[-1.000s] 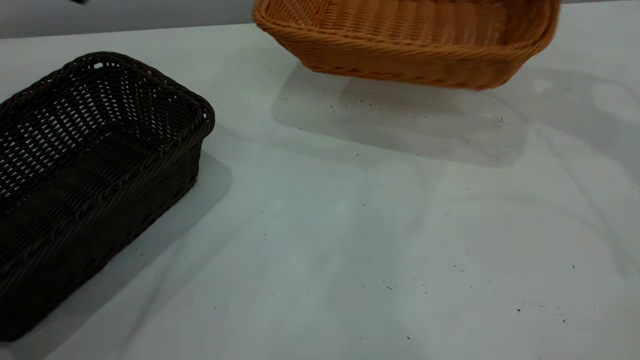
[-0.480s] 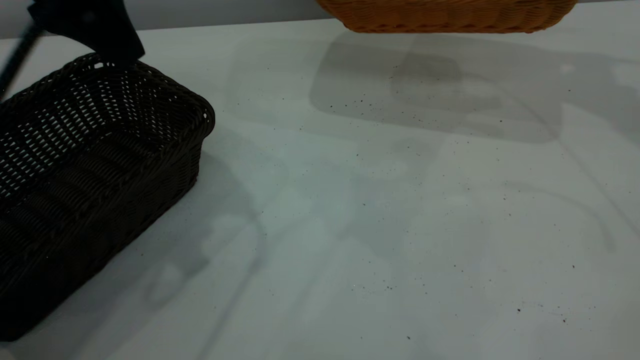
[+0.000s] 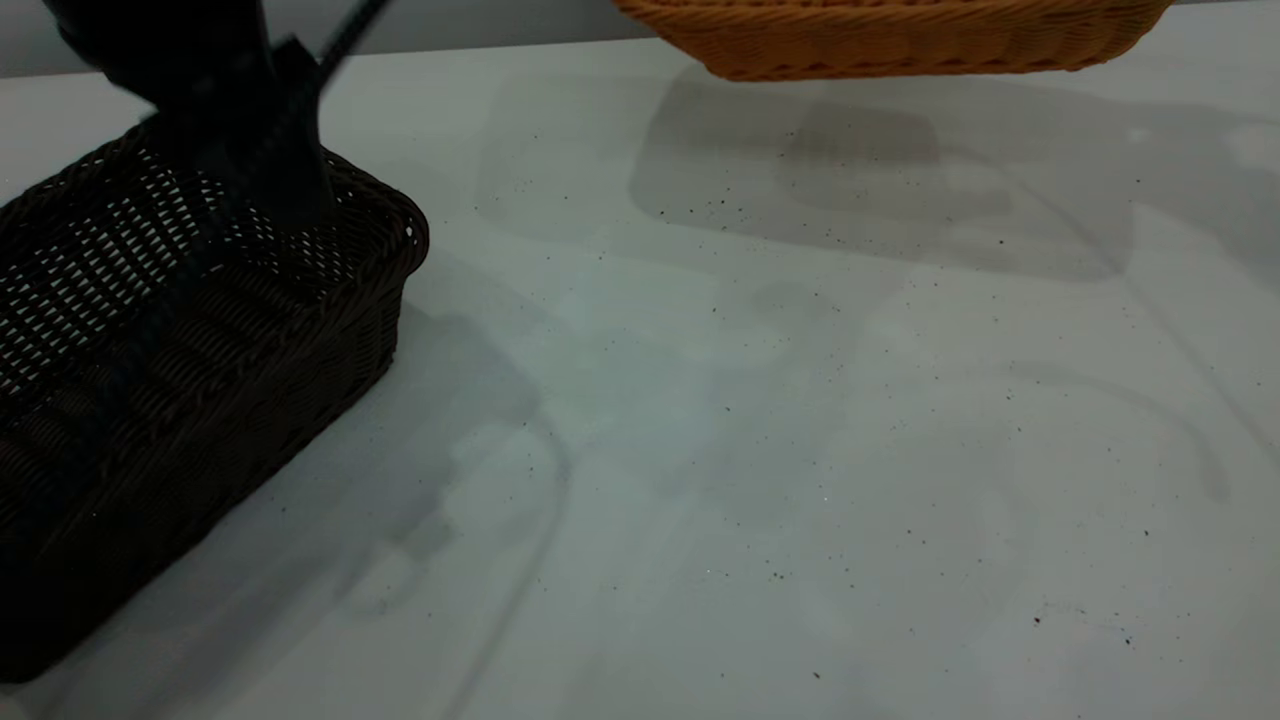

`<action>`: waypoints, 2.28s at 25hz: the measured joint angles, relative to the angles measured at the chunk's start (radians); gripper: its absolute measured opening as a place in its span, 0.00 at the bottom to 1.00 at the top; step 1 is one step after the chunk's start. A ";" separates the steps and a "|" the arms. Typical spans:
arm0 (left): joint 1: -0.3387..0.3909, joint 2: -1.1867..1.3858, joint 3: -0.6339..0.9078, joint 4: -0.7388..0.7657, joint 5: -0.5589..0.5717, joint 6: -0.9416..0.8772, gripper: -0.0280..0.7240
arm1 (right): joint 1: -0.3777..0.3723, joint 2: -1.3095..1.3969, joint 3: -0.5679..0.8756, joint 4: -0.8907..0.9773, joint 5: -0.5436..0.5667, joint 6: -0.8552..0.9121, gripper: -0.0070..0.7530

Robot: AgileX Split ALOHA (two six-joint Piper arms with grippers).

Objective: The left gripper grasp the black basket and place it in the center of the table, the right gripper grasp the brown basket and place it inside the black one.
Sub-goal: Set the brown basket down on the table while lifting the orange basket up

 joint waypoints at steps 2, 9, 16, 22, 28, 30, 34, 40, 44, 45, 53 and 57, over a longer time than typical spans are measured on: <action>0.000 0.029 0.000 0.000 0.000 0.000 0.54 | 0.000 0.000 0.000 0.002 0.000 0.000 0.14; -0.001 0.109 0.000 -0.006 -0.003 0.000 0.54 | 0.000 0.000 0.000 -0.006 -0.002 0.001 0.14; -0.001 0.127 0.004 -0.006 -0.002 0.000 0.54 | 0.000 0.000 0.000 -0.015 -0.004 0.001 0.14; -0.001 0.148 0.005 0.004 -0.002 0.000 0.54 | 0.000 0.000 0.000 -0.015 -0.005 0.001 0.14; -0.001 0.180 0.006 0.009 -0.001 0.000 0.54 | 0.000 0.000 0.000 -0.015 -0.005 -0.005 0.14; -0.001 0.194 0.006 0.011 -0.001 0.000 0.54 | 0.000 0.000 0.000 -0.015 -0.005 -0.007 0.14; -0.001 0.217 0.006 0.035 -0.001 0.000 0.54 | 0.000 0.000 0.000 -0.015 -0.007 -0.008 0.14; -0.001 0.229 0.006 0.037 -0.001 0.018 0.49 | 0.000 0.000 0.000 -0.015 -0.008 -0.011 0.14; -0.008 0.230 0.007 0.028 0.001 0.056 0.35 | 0.000 0.000 0.000 -0.016 -0.008 -0.019 0.14; -0.010 0.230 0.007 0.030 0.003 0.065 0.32 | 0.000 0.000 0.000 -0.016 -0.008 -0.019 0.14; -0.058 0.230 0.007 0.032 0.002 0.179 0.26 | 0.000 0.000 0.000 -0.016 -0.010 -0.026 0.14; -0.117 0.230 0.007 0.030 0.001 0.241 0.26 | 0.000 0.000 0.000 -0.016 -0.010 -0.029 0.14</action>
